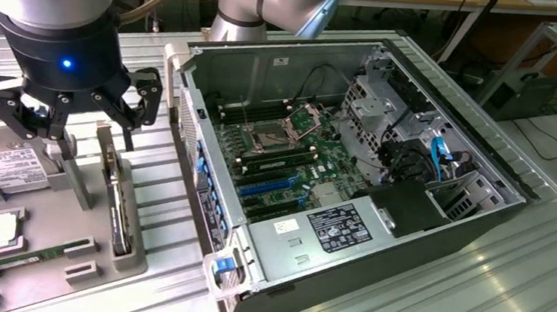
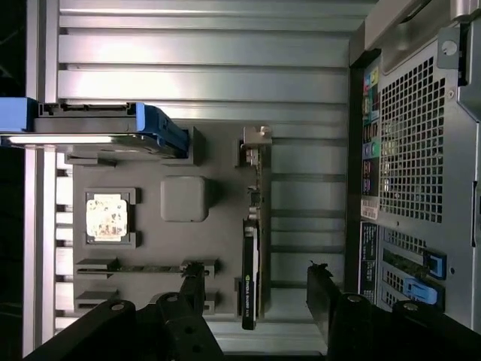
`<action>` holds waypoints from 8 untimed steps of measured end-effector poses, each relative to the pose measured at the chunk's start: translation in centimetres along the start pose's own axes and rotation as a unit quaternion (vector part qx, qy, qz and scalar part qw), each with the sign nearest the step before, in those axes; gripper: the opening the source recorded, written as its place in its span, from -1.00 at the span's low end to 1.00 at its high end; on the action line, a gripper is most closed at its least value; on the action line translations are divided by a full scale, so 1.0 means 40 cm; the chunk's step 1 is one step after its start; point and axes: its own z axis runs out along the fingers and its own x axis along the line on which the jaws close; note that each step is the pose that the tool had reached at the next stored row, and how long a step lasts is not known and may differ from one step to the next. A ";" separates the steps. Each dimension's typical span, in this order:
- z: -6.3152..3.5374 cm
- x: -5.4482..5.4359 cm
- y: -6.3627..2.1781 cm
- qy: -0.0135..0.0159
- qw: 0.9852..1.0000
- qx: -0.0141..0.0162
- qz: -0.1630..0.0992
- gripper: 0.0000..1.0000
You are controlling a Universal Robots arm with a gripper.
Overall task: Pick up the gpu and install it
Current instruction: 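Pick up the gpu and move the gpu toward the slot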
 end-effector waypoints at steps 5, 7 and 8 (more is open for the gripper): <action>0.024 0.000 -0.001 0.000 1.000 0.000 0.001 0.33; 0.034 -0.001 -0.002 0.000 1.000 0.000 0.007 0.33; 0.037 -0.001 -0.003 0.000 1.000 0.000 0.008 0.33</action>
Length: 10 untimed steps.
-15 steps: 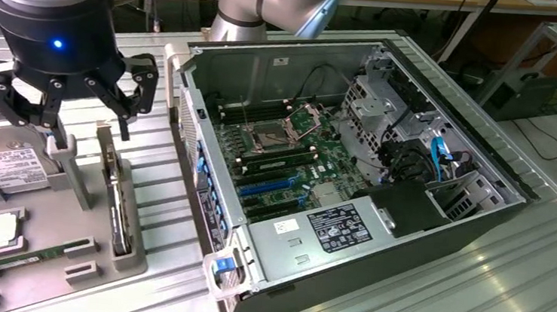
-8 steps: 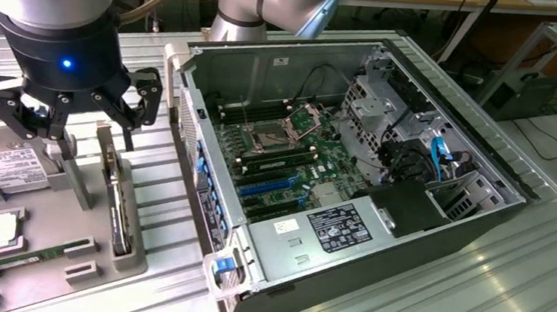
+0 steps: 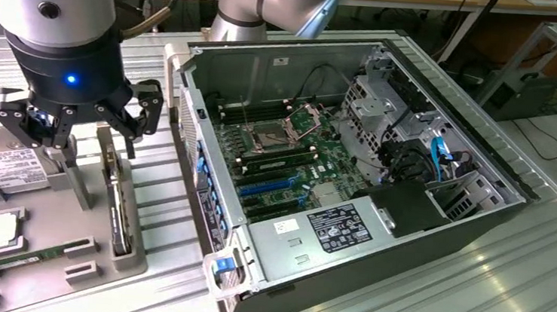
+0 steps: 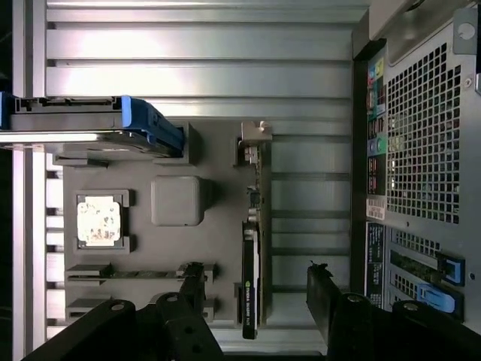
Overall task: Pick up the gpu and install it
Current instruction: 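Pick up the gpu and move the gpu toward the slot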
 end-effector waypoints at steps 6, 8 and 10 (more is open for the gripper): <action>0.023 0.000 -0.012 0.000 1.000 0.000 0.001 0.33; 0.032 0.000 -0.013 0.001 1.000 0.000 -0.001 0.33; 0.043 0.000 -0.015 0.004 1.000 0.000 -0.003 0.33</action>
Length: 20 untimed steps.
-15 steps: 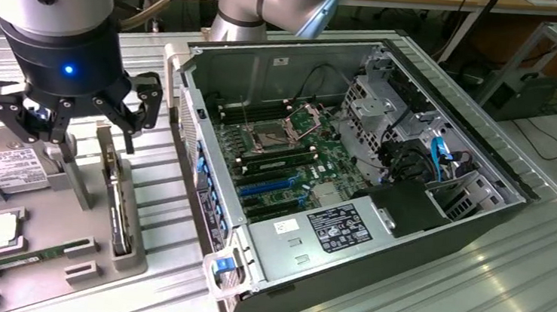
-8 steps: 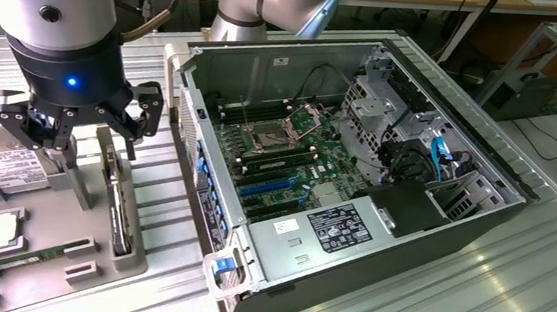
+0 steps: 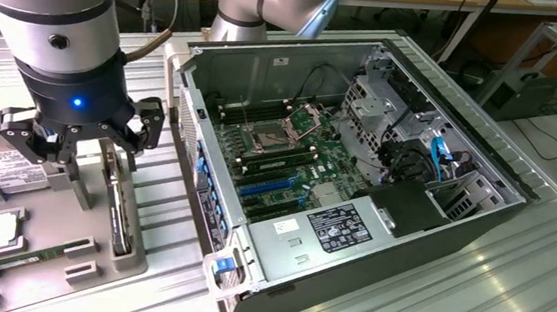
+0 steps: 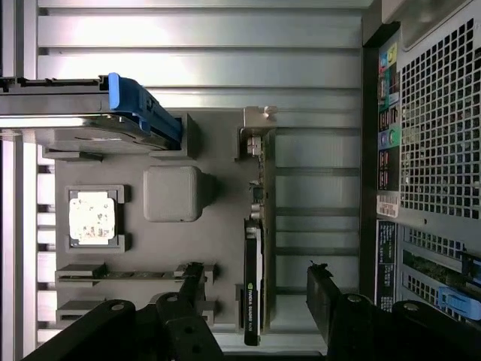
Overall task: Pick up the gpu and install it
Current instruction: 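Pick up the gpu and move the gpu toward the slot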
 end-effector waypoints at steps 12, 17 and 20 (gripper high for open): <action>0.046 -0.007 -0.003 0.002 1.000 0.003 -0.002 0.33; 0.065 -0.007 -0.003 0.002 1.000 0.006 -0.004 0.33; 0.073 -0.007 -0.004 0.000 1.000 0.006 -0.004 0.33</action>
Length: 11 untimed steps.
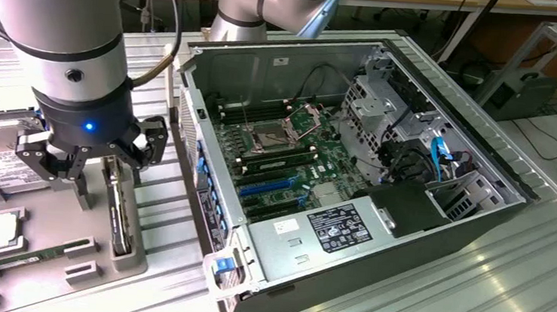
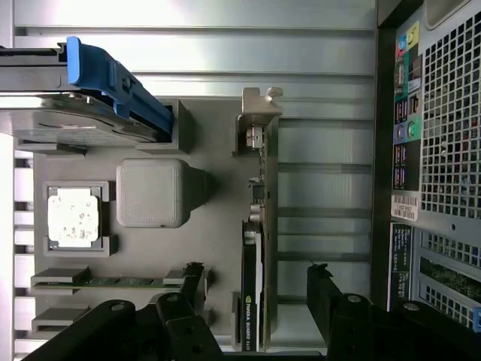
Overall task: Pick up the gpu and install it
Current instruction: 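Pick up the gpu and move the gpu toward the slot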
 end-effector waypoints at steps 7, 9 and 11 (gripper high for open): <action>0.027 0.002 0.000 -0.003 1.000 0.000 0.000 0.33; 0.034 0.002 0.000 -0.003 1.000 0.000 0.000 0.33; 0.048 0.004 -0.001 -0.004 1.000 0.000 0.000 0.33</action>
